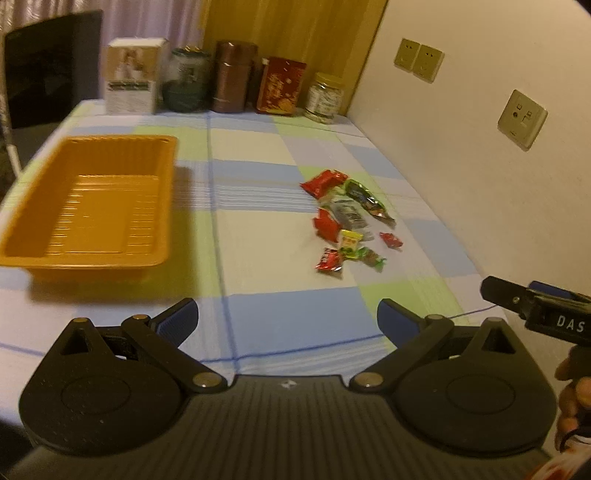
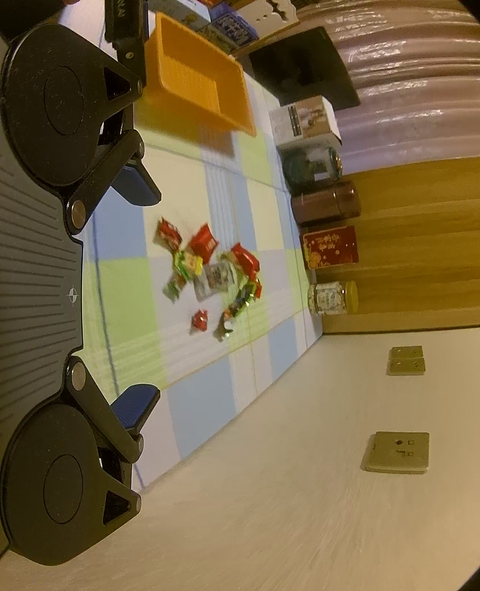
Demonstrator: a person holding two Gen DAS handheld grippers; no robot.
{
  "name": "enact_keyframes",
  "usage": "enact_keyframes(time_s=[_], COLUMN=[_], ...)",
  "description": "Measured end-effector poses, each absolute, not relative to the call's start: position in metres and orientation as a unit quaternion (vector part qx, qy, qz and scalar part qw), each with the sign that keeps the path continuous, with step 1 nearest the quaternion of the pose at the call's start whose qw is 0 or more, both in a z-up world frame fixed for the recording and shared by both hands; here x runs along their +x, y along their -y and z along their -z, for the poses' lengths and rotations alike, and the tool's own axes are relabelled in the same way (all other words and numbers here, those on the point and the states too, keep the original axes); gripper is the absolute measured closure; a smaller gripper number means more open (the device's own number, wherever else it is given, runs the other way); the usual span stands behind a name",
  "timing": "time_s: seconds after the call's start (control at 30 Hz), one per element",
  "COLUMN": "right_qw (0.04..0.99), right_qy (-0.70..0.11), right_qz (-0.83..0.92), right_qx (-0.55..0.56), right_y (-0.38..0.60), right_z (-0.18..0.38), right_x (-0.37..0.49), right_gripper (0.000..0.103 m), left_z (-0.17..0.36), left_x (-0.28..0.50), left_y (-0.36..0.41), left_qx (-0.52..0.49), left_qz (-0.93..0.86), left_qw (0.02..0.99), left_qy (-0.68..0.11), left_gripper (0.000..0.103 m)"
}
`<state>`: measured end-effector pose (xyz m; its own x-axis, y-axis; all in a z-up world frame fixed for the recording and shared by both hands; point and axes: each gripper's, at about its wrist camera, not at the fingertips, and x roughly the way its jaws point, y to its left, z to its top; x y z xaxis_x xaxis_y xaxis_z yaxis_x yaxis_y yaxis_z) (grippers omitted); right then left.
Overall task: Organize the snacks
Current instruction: 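Grasp a red snack packet with the left tool while the right tool grasps a green-wrapped candy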
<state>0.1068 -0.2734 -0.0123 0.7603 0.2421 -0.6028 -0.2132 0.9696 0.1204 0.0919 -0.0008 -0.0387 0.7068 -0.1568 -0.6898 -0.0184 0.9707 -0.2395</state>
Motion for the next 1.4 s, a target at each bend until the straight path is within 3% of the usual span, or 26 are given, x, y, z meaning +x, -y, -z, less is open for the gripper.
enact_keyframes(time_s=[0.4, 0.47, 0.7, 0.97, 1.1, 1.17, 1.4], right_qw=[0.925, 0.922, 0.911, 0.904, 0.900, 0.897, 0.887], right_qy=[-0.338, -0.342, -0.361, -0.370, -0.370, -0.369, -0.369], right_qz=[-0.170, -0.181, -0.201, -0.212, -0.228, -0.240, -0.266], right_qx=[0.006, 0.001, -0.004, -0.020, -0.029, -0.039, -0.074], right_y=[0.281, 0.280, 0.280, 0.277, 0.271, 0.265, 0.246], right_z=[0.059, 0.068, 0.098, 0.119, 0.125, 0.127, 0.134], right_x=[0.189, 0.199, 0.231, 0.251, 0.258, 0.261, 0.270], right_gripper=[0.001, 0.011, 0.022, 0.025, 0.028, 0.031, 0.045], left_z=[0.089, 0.100, 0.128, 0.146, 0.148, 0.148, 0.145], left_x=[0.183, 0.197, 0.232, 0.258, 0.263, 0.266, 0.260], left_y=[0.020, 0.024, 0.042, 0.056, 0.059, 0.058, 0.049], left_qx=[-0.073, -0.069, -0.055, -0.042, -0.030, -0.025, -0.012], left_qz=[0.090, 0.098, 0.141, 0.183, 0.187, 0.184, 0.165], left_qw=[0.907, 0.905, 0.899, 0.890, 0.893, 0.894, 0.896], left_qy=[-0.404, -0.408, -0.411, -0.416, -0.409, -0.408, -0.412], left_gripper=[0.013, 0.017, 0.026, 0.064, 0.070, 0.080, 0.081])
